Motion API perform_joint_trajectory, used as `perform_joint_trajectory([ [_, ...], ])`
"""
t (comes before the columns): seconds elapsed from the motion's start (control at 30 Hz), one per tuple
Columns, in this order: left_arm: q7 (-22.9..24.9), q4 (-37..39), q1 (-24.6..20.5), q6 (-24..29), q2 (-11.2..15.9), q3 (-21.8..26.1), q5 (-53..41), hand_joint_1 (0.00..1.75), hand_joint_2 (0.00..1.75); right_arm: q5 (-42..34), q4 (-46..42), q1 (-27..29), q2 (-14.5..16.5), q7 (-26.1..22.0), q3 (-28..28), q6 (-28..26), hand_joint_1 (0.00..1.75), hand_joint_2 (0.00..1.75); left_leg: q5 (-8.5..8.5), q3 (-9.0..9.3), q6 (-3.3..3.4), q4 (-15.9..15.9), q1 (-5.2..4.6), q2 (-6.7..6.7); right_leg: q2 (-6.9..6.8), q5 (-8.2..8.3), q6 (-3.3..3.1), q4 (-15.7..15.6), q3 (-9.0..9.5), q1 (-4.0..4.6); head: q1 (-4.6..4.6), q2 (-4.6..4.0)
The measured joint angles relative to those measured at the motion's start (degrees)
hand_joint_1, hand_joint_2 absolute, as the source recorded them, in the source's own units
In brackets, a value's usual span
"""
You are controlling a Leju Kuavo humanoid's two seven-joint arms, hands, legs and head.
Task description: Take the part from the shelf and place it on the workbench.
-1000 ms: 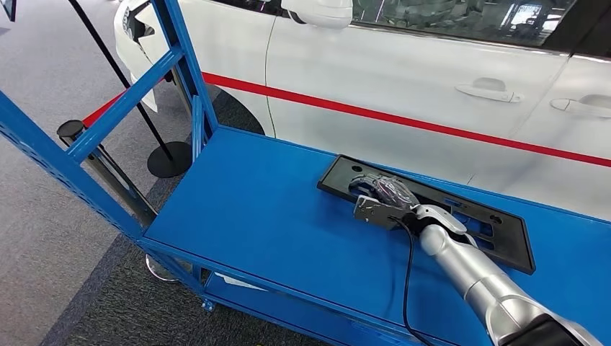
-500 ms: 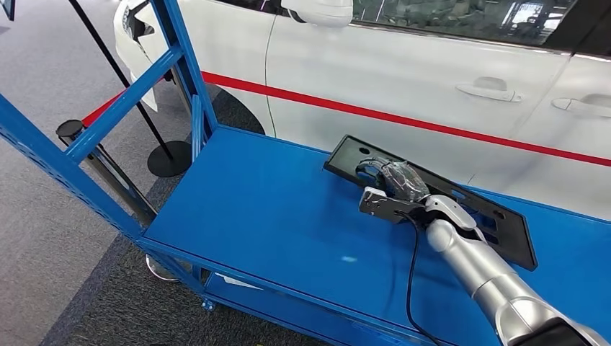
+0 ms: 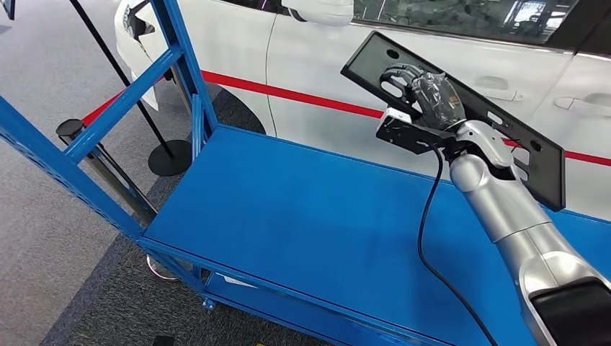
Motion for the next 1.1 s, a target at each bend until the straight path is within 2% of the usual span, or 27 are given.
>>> perform_joint_trajectory([
  [0.2,-2.36,-0.01,-0.13,-3.4,-0.39,1.0,2.92,0.0,0.0,-0.64,1.15,-1.06,0.13,-0.92,-0.02,-0.09,1.75,1.75,0.0,-0.02,0.0,-0.01,0.0,0.0,0.0,-0.01,0.0,0.0,-0.01,0.0,0.0,0.0],
  [0.27,-2.53,-0.01,-0.15,-4.07,-0.51,1.23,3.05,0.0,0.87,-0.77,1.56,-1.09,0.13,-1.03,-0.02,-0.09,1.75,1.75,0.0,-0.02,0.0,-0.01,0.0,0.0,0.0,-0.01,0.0,0.0,-0.01,-0.01,0.0,0.0],
  [0.33,-2.78,-0.01,-0.19,-5.86,-0.56,1.31,2.93,0.0,0.87,-0.92,2.1,-1.18,0.21,-1.16,0.02,-0.04,1.75,1.75,0.0,-0.03,0.0,-0.01,0.0,0.0,-0.01,-0.01,0.01,0.0,-0.01,-0.01,0.0,0.0],
  [0.37,-2.92,-0.01,-0.23,-7.08,-0.56,1.36,2.87,0.0,0.44,-1.03,2.48,-1.27,0.32,-1.25,0.08,-0.01,1.75,1.75,0.0,-0.03,0.0,-0.01,0.0,0.0,-0.01,-0.01,0.01,0.0,-0.01,-0.01,0.0,0.0],
  [0.4,-3.09,-0.01,-0.3,-8.31,-0.56,1.41,2.85,0.0,0.44,-1.21,2.91,-1.36,0.48,-1.34,0.15,0.02,1.75,1.75,0.0,-0.03,0.0,-0.01,0.0,0.0,-0.01,-0.01,0.01,0.0,-0.01,-0.01,0.0,0.0],
  [0.5,-3.55,-0.02,-0.55,-11.31,-0.55,1.55,2.92,0.0,1.75,-1.84,4.05,-1.53,0.97,-1.42,0.45,0.04,1.75,1.75,0.0,-0.02,0.0,-0.01,0.0,0.0,-0.01,-0.01,0.01,0.0,-0.01,-0.01,0.0,0.0],
  [0.87,-2.85,-0.01,-0.96,-13.26,-0.53,2.1,3.06,0.0,1.75,-2.95,7.61,-1.53,2.25,-1.95,1.6,-0.41,1.75,1.75,0.0,-0.04,0.0,-0.02,0.0,-0.01,-0.01,-0.01,0.0,0.02,-0.04,0.0,0.0,0.0],
  [1.1,-0.58,-0.01,-0.79,-13.07,-0.5,2.26,2.51,0.0,1.75,-2.9,8.89,-1.41,3.24,-2.33,2.05,-1.01,1.75,1.75,0.0,-0.04,0.0,-0.02,0.0,-0.02,-0.01,-0.01,0.0,0.02,-0.04,0.0,0.0,0.0],
])
